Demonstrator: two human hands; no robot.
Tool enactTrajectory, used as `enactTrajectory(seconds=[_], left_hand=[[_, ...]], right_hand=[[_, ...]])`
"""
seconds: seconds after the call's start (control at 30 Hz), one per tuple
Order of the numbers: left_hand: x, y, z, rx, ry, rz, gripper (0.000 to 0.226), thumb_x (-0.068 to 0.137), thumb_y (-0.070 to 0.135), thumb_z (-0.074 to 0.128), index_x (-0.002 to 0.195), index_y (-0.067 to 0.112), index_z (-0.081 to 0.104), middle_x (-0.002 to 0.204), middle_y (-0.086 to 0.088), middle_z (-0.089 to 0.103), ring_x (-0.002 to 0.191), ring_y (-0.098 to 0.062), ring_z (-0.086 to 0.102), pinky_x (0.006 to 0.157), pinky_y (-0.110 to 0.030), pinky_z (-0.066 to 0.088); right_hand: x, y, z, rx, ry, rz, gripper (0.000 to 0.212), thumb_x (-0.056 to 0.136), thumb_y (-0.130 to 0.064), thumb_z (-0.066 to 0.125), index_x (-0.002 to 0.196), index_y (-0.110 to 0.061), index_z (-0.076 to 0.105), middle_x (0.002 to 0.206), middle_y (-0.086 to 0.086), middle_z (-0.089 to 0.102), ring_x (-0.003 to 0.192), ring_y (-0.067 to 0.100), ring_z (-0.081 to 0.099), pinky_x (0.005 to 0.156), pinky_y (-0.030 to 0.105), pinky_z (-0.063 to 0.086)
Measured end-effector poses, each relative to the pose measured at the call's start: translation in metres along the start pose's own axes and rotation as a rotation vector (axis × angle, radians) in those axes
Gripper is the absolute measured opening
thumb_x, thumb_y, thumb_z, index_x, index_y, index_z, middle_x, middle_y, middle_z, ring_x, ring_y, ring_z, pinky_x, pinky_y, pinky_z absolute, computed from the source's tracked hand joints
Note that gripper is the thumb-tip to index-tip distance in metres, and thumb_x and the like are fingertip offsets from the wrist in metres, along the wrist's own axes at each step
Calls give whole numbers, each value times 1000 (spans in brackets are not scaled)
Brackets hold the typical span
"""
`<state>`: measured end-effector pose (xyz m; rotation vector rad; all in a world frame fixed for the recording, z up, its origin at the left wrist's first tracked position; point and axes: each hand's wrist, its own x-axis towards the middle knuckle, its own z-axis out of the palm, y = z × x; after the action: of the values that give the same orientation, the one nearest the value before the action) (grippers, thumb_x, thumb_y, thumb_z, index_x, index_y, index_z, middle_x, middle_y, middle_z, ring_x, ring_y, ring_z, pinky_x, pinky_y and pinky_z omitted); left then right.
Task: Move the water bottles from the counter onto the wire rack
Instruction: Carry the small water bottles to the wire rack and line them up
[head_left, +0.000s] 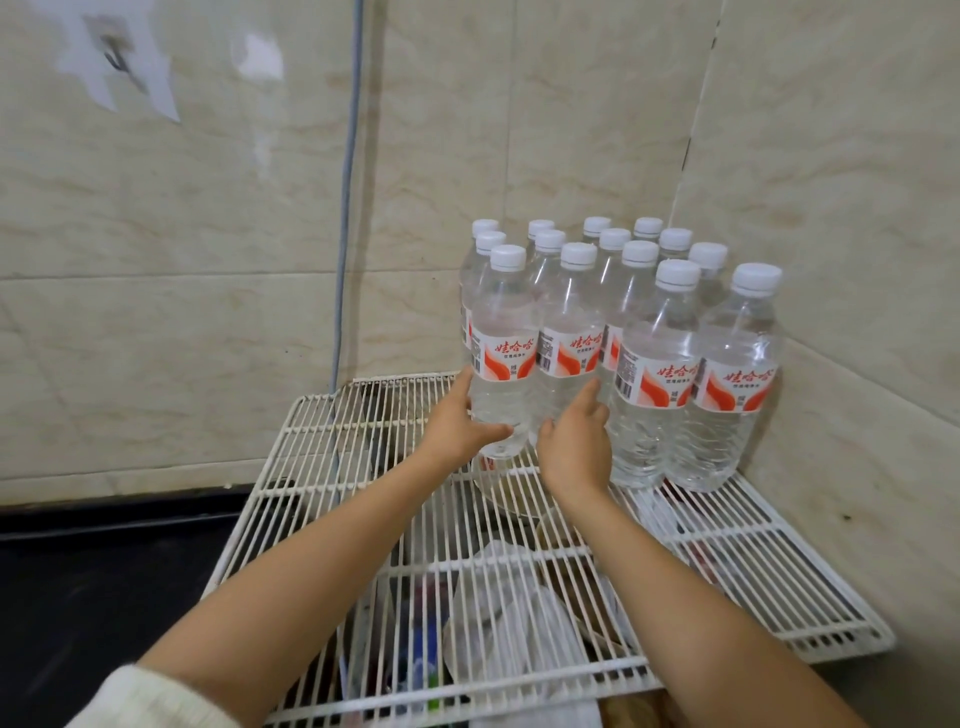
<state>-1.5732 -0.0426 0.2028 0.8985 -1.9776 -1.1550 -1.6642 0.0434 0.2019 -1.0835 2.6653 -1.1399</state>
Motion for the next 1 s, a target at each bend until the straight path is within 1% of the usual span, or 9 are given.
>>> enactTrajectory(seconds=[0.1,0.3,0.4,0.53,0.63,0.7,0.77,0.9,1.0], left_hand=[[-1,-1,2,6,6,9,72,74,4,73,134,21,38,122,0,55,103,-11,51,88,-30,49],[0,0,5,30,29,17,72,74,6,73,134,21,38,129,-3,56,111,-14,53,94,-34,48],[-3,4,6,50,25,5,74,74,8,73,137,22,35,130,-3,55,116,-20,53,97,-37,48],[-5,11,4,93,-13,-37,81,75,9,73,141,20,27,137,-4,50,125,-23,49,96,-33,45],[-13,7,-15,131,1,-169,97,78,16,72,149,22,6,147,-10,37,130,-28,43,102,-40,43],[-28,-1,-42,202,51,-202,91,81,26,70,149,22,9,147,-11,36,129,-28,44,102,-44,43],[-51,-9,-78,241,133,-226,79,84,29,66,146,17,20,143,-12,41,125,-27,47,101,-43,44],[-111,-30,-156,313,368,-337,60,89,28,59,141,14,32,136,-12,48,121,-27,50,97,-39,45],[-175,-46,-200,411,539,-464,56,89,29,58,139,14,37,135,-11,50,119,-26,52,93,-37,46]], right_hand=[[1,2,0,-46,14,-2,76,95,-18,46,147,-13,-8,145,19,28,101,31,59,64,32,46],[0,5,-1,-114,15,-48,77,95,-24,46,147,-12,-9,137,19,37,96,30,59,63,33,45],[-5,7,-4,-134,-23,-71,76,94,-28,45,147,-11,-7,135,19,36,97,29,58,65,34,49],[-10,1,-11,-122,-13,-108,68,94,-28,44,146,-8,7,137,17,33,105,26,54,71,32,50],[-14,-4,-16,31,-5,-258,54,93,-24,46,142,-14,27,126,9,42,93,18,53,72,29,48],[-15,-8,-19,105,-60,-379,44,92,-23,49,135,-16,42,125,5,48,102,17,52,84,31,46],[-18,-19,-19,100,-173,-498,39,90,-25,52,128,-16,51,127,3,52,117,18,45,93,31,38],[-40,-66,3,-52,-505,-740,45,87,-33,58,129,-20,51,134,5,49,127,23,37,103,34,32],[-67,-112,34,-91,-635,-871,51,85,-36,58,133,-21,47,137,7,47,129,26,37,105,36,33]])
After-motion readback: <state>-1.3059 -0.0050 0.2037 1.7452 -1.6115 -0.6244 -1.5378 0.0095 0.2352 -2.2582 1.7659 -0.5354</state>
